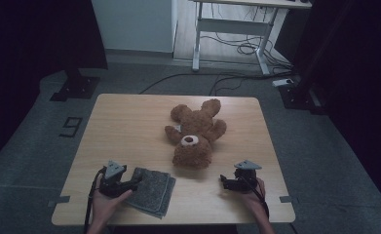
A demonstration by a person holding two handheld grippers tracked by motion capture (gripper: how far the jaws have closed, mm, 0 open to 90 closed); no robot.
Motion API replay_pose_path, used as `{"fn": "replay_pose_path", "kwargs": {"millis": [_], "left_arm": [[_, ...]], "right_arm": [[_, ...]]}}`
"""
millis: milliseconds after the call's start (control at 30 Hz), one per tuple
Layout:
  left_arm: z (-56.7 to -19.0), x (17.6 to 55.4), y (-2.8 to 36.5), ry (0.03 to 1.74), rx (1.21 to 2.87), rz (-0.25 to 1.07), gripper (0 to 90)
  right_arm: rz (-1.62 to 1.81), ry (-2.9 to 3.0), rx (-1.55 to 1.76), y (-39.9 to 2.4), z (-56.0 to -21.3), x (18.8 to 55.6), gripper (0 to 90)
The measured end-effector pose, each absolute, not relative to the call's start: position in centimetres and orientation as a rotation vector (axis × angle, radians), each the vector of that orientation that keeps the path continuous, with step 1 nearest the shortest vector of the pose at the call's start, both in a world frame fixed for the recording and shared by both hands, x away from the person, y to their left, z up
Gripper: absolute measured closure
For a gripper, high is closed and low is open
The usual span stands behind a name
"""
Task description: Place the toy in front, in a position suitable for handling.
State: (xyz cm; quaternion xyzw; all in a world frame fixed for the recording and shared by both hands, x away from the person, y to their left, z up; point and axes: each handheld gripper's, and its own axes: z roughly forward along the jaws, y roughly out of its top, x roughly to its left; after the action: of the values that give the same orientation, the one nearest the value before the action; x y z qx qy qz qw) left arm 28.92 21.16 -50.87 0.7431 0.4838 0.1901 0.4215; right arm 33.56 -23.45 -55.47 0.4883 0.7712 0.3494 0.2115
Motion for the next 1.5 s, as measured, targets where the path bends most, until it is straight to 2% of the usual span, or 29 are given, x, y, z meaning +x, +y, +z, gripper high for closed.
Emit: {"fn": "replay_pose_path", "kwargs": {"millis": [367,833,1033,1333,1500], "left_arm": [[-50.2,29.1,20.1,1.176,1.864,0.446,25.5],[-49.8,31.2,15.5,1.096,1.900,0.365,24.8],[-50.2,33.1,12.9,1.074,1.956,0.313,26.8],[-50.9,35.3,9.8,1.069,2.034,0.302,23.5],[-51.7,36.1,8.8,1.089,2.028,0.279,24.6]], "right_arm": [[1.145,2.067,1.343,-24.5,-53.7,32.8,17.0],[1.228,2.060,1.323,-24.4,-52.3,34.4,19.7],[1.251,2.062,1.299,-24.0,-51.5,35.5,20.3],[1.287,2.051,1.287,-23.5,-49.8,38.1,22.0],[1.296,2.050,1.283,-22.8,-48.9,39.6,22.3]]}}
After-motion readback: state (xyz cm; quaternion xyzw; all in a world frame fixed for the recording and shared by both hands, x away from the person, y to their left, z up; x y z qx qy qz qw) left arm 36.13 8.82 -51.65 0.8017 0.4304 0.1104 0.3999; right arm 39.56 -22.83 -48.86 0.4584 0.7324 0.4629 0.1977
